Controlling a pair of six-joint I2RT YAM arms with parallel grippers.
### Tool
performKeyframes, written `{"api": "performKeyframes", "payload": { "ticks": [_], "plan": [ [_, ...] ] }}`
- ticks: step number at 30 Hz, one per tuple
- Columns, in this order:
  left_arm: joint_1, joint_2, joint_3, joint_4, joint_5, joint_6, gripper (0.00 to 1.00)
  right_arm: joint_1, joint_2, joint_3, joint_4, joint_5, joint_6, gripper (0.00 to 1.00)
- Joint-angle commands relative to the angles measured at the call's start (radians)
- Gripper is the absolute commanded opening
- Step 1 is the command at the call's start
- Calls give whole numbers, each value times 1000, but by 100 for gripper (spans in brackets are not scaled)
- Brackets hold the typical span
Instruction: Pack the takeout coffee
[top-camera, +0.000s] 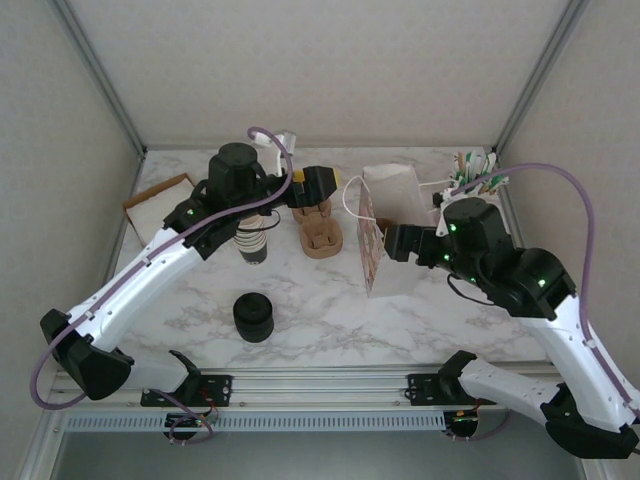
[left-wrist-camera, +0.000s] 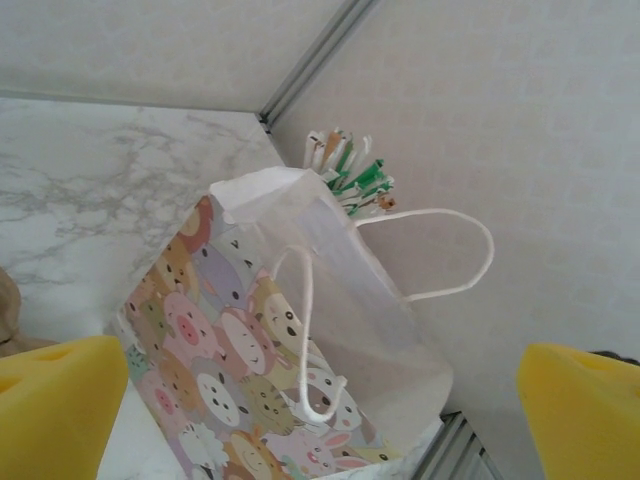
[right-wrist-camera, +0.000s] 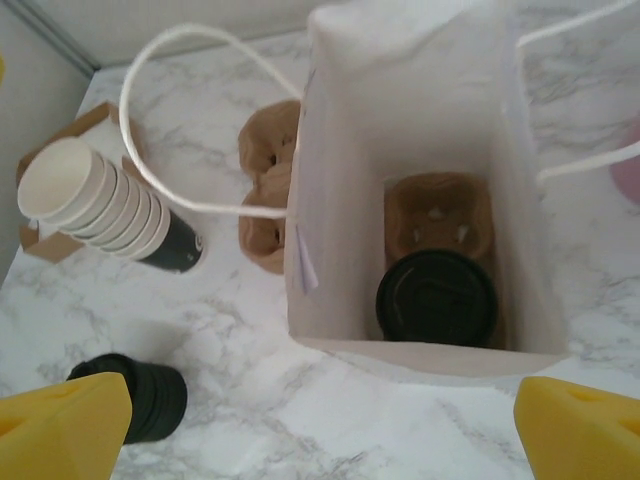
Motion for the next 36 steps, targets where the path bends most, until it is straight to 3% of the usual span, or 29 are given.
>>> {"api": "performKeyframes", "payload": {
  "ticks": [1, 6, 21, 27, 32, 36],
  "plan": [
    [-8, -46, -8, 24, 47, 14, 100, -9, 4, 88, -53, 89, -22, 99],
    [-8, -11, -17, 6, 60, 36, 100, -82, 106, 191, -112, 115, -74, 99],
    [-2, 153, 104, -24, -18, 120, 100, -502, 296, 317, -101, -43, -115, 99],
    [56, 190, 127, -1, 29, 117, 100, -643, 330, 319, -93, -96, -120, 99],
    [98, 243, 166, -1, 90, 120, 100, -696, 380, 334, -66, -158, -152, 82],
    [139, 298, 202, -5, 133, 116, 100, -699, 456, 342, -39, -162, -168, 58]
  ]
}}
